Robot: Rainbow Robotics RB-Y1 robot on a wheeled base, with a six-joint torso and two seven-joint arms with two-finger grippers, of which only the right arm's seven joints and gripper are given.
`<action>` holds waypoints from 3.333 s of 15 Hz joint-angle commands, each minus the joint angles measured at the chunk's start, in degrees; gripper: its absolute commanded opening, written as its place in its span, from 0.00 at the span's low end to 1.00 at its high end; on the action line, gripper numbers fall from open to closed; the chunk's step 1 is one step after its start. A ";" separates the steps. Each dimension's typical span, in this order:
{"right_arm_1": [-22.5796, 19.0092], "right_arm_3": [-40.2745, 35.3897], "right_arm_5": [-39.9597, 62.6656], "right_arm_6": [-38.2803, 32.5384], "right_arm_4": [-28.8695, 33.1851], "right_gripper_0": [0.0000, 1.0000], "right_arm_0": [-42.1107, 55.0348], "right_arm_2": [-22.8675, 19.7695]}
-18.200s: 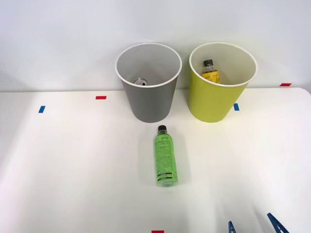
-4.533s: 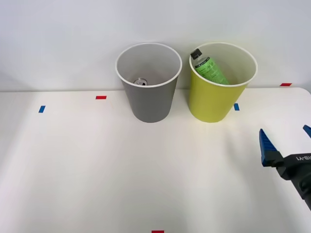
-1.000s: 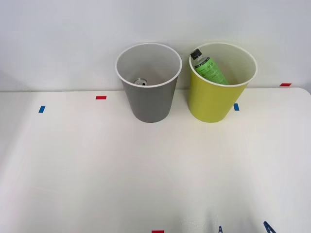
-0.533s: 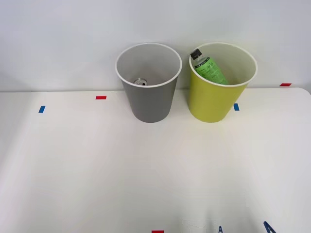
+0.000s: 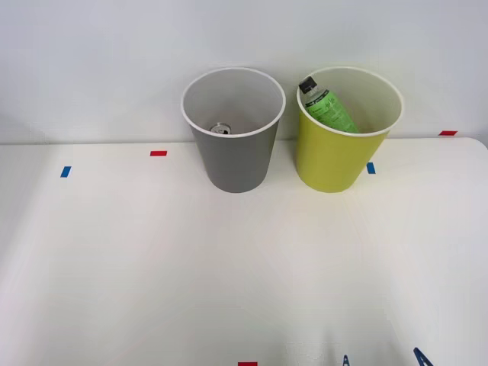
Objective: Put cans in the gray bin, plastic bottles in the light green bin
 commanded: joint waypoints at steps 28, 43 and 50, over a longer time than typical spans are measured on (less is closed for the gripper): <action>0.00 0.00 0.01 0.00 0.00 1.00 0.00 0.00; 0.00 0.00 0.01 0.00 0.00 1.00 0.00 0.00; 0.00 0.00 0.01 0.00 0.00 1.00 0.00 0.00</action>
